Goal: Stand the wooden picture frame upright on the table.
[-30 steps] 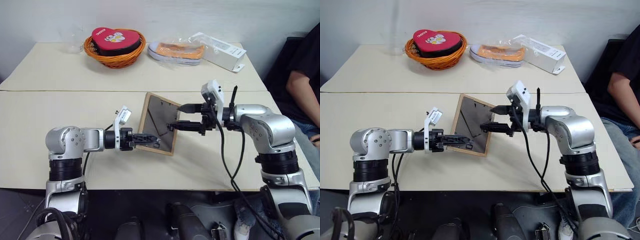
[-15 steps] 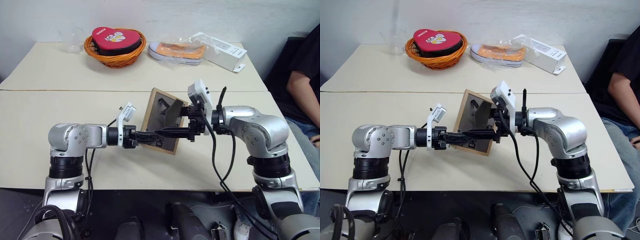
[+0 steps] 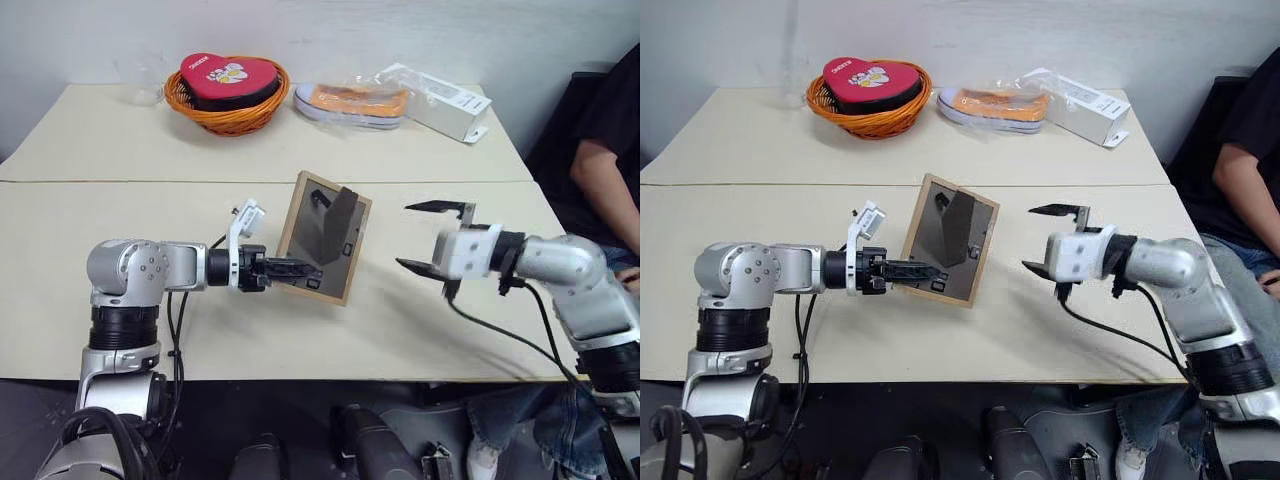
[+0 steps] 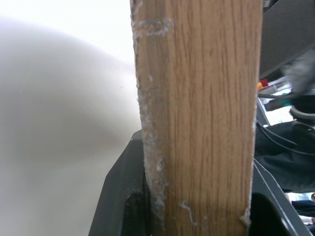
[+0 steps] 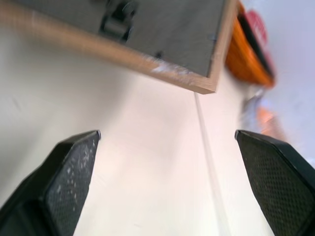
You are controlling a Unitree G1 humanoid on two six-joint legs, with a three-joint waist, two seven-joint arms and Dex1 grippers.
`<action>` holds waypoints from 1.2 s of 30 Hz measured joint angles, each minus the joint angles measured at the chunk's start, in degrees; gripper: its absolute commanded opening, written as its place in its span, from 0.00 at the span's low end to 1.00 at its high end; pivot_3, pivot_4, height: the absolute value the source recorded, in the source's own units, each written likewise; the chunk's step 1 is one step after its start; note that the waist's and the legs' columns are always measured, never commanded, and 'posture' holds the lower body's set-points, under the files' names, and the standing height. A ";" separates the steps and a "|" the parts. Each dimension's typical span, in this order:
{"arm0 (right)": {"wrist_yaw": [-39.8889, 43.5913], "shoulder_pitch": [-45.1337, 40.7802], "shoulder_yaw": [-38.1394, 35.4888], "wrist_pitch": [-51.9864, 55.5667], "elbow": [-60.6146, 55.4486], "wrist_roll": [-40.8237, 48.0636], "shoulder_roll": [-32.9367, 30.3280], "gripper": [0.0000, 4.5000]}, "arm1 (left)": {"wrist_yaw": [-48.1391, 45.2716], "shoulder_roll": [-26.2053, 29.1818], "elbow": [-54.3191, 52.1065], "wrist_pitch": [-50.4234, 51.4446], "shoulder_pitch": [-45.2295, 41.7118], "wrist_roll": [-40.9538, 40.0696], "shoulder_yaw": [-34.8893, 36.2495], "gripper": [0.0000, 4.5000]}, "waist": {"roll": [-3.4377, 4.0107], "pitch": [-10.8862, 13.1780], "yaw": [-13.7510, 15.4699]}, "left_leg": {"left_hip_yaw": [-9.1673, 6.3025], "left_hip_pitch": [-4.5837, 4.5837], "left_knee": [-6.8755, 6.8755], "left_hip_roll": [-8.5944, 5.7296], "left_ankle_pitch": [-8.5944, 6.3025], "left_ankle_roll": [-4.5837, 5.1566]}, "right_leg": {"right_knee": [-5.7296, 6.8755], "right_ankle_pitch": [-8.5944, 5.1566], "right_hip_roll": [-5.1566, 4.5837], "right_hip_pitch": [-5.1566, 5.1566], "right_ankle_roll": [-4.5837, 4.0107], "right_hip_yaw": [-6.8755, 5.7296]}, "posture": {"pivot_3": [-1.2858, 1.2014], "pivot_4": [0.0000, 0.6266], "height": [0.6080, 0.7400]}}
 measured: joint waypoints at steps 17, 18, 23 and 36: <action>-63.16 -21.61 14.14 -21.94 29.74 -48.45 10.16 0.49 | -0.47 -0.31 2.58 5.96 -2.63 -4.01 2.54 0.36 | 0.00 0.01 -1.30 | 0.08 0.19 -0.06 0.03 0.13 -0.21 | 0.22 -0.08 0.01 -0.02 -0.16 0.04 | 0.52 0.24 1.00; -65.28 -21.86 14.67 -21.93 30.16 -49.20 10.16 0.46 | -0.69 -0.16 3.02 6.05 -2.65 -4.39 2.82 0.44 | 0.00 0.01 -1.32 | 0.08 0.19 -0.06 0.03 0.13 -0.22 | 0.22 -0.08 0.01 -0.02 -0.16 0.04 | 0.52 0.24 1.00; -69.12 -22.73 16.89 -22.63 32.11 -49.88 10.20 0.27 | -0.60 1.45 3.08 5.93 -2.98 -4.90 3.78 0.73 | 0.00 0.01 -1.55 | 0.09 0.25 -0.11 0.02 0.16 -0.27 | 0.25 -0.08 0.01 0.00 -0.16 0.05 | 0.52 0.24 1.00; -23.35 -17.60 19.84 -17.08 31.85 4.02 13.93 0.27 | -11.26 22.30 -26.36 -20.81 24.58 -2.79 20.24 1.00 | -0.09 0.03 -2.64 | -0.14 0.54 -0.40 0.09 0.26 -0.34 | 0.12 -0.13 0.00 0.26 -0.26 -0.10 | 0.52 0.24 1.00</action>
